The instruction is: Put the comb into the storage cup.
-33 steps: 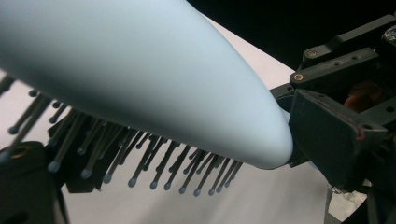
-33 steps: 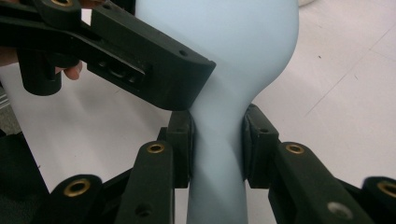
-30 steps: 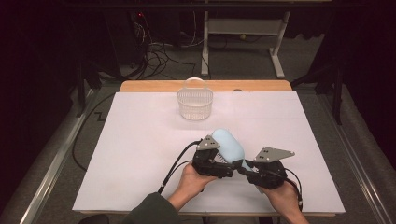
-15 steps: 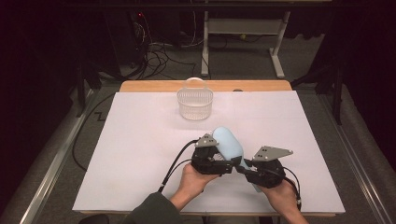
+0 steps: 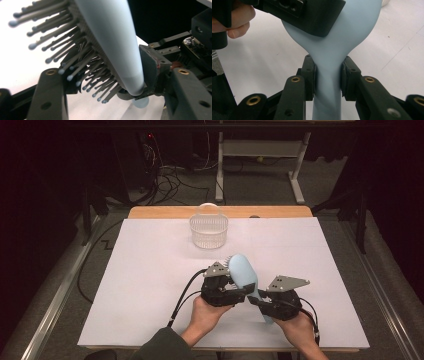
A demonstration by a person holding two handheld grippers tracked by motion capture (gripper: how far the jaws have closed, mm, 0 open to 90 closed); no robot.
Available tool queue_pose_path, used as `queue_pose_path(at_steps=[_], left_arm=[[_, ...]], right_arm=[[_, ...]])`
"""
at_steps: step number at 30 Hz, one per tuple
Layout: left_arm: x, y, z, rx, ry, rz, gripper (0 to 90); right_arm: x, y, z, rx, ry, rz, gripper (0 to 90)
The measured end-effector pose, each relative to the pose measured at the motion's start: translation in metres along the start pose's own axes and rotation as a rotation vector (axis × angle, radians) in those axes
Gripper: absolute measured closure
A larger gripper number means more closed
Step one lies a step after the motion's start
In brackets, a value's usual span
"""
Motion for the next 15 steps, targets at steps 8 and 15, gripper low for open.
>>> queue_pose_path(at_steps=[8,15], left_arm=[[0.0025,0.0055,-0.0046,-0.016,0.007,0.008,48.5],[0.0049,0.0087,-0.007,-0.029,0.002,0.014,50.5]], right_arm=[[0.0021,-0.0026,-0.0003,0.014,0.013,-0.001,70.1],[0.0035,-0.0047,-0.0012,0.043,0.03,0.017,70.1]])
Point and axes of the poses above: each handheld gripper's, and its own axes: z roughly forward along the jaws, x roughly out of its top, y roughly to its right, the point moved 10 cm from there along z, roughly forward along the jaws, and after that the axes turned 9 degrees about y, right-handed, at the moved point
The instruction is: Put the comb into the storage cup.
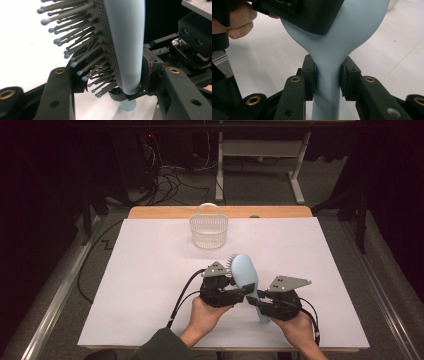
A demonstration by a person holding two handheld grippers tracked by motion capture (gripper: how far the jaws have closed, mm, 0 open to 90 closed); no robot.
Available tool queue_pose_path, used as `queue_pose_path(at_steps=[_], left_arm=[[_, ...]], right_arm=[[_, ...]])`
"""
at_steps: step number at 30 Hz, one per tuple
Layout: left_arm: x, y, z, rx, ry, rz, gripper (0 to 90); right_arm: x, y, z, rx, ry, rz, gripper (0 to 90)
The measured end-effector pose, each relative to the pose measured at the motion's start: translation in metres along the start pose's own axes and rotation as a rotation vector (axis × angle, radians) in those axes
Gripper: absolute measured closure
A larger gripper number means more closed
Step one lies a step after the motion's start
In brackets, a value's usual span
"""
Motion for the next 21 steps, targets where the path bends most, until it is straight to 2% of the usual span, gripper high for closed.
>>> queue_pose_path(at_steps=[5,11,21], left_arm=[[0.0,0.004,-0.001,0.001,0.002,0.028,51.4],[0.002,0.006,-0.002,-0.004,0.003,0.042,51.7],[0.011,-0.002,-0.011,0.018,0.033,0.043,52.2]], right_arm=[[-0.001,-0.001,0.0,0.018,0.007,0.005,69.8],[0.0,-0.003,-0.001,0.04,0.02,0.019,69.2],[-0.004,0.003,-0.002,0.047,0.02,0.04,55.3]])
Point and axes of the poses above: each handheld gripper's, and its own axes: z roughly forward along the jaws, x roughly out of its top, y roughly to its right, the point moved 10 cm from there along z, roughly forward along the jaws, and after that the axes turned 9 degrees about y, right-handed, at the moved point
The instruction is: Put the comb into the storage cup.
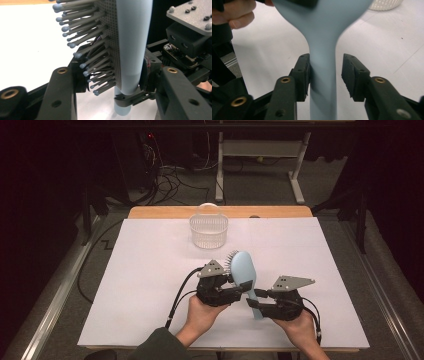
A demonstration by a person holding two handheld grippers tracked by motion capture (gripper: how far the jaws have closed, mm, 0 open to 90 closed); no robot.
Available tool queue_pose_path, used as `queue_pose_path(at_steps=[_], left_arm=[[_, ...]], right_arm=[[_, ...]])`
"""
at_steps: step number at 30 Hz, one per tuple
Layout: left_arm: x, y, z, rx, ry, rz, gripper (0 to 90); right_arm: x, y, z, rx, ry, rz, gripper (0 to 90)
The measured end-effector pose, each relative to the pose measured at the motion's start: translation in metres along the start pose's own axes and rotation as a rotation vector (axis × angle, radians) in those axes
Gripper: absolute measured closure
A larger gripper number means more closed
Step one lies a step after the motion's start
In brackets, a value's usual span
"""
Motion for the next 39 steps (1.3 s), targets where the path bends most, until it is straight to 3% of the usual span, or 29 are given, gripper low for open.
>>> queue_pose_path(at_steps=[7,12,21,26,32,39], left_arm=[[0.007,-0.01,-0.01,0.034,0.025,0.013,52.1],[0.011,-0.015,-0.015,0.049,0.039,0.018,52.1],[0.015,-0.019,-0.023,0.059,0.054,0.013,52.1],[0.019,-0.024,-0.03,0.074,0.066,0.02,52.1],[0.02,-0.029,-0.033,0.091,0.055,0.03,52.2],[0.021,-0.031,-0.035,0.095,0.053,0.028,52.1]], right_arm=[[-0.001,0.002,-0.001,0.001,0.018,-0.012,46.9],[-0.003,0.009,-0.005,-0.013,0.033,0.01,43.2],[-0.008,0.021,-0.016,-0.075,0.067,-0.001,37.7],[-0.012,0.032,-0.027,-0.134,0.109,-0.015,36.1],[-0.019,0.042,-0.035,-0.181,0.123,-0.018,33.7],[-0.024,0.048,-0.042,-0.188,0.145,0.022,32.3]])
Point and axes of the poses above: each handheld gripper's, and its own axes: z roughly forward along the jaws, x roughly out of its top, y roughly to its right, the point moved 10 cm from there along z, roughly forward along the jaws, and after that the axes turned 9 degrees about y, right-handed, at the moved point
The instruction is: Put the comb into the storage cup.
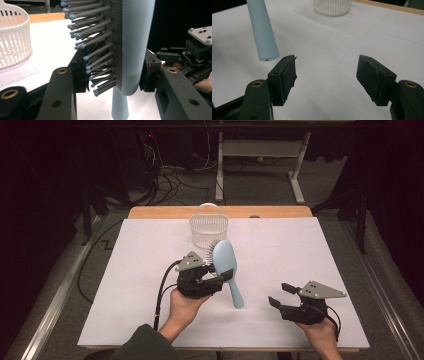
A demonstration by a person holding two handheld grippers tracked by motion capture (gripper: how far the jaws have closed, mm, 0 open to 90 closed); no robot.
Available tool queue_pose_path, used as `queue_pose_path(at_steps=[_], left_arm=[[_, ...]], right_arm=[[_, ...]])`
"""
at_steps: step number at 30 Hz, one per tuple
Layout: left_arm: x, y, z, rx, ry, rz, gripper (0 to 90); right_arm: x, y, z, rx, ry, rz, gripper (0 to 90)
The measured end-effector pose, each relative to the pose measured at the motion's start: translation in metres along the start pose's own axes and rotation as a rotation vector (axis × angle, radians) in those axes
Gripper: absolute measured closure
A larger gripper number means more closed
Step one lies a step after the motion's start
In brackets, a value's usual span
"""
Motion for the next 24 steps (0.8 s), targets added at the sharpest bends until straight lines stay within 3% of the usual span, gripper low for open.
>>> queue_pose_path(at_steps=[15,24], left_arm=[[0.005,-0.01,-0.005,0.027,0.007,0.002,52.1],[0.007,-0.016,-0.009,0.04,0.012,0.003,52.0]], right_arm=[[-0.008,0.023,-0.017,-0.056,0.038,0.074,28.8],[-0.012,0.03,-0.022,-0.071,0.041,0.079,28.7]])
Point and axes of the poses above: each handheld gripper's, and its own axes: z roughly forward along the jaws, x roughly out of its top, y roughly to its right, the point moved 10 cm from there along z, roughly forward along the jaws, and after that the axes turned 9 degrees about y, right-handed, at the moved point
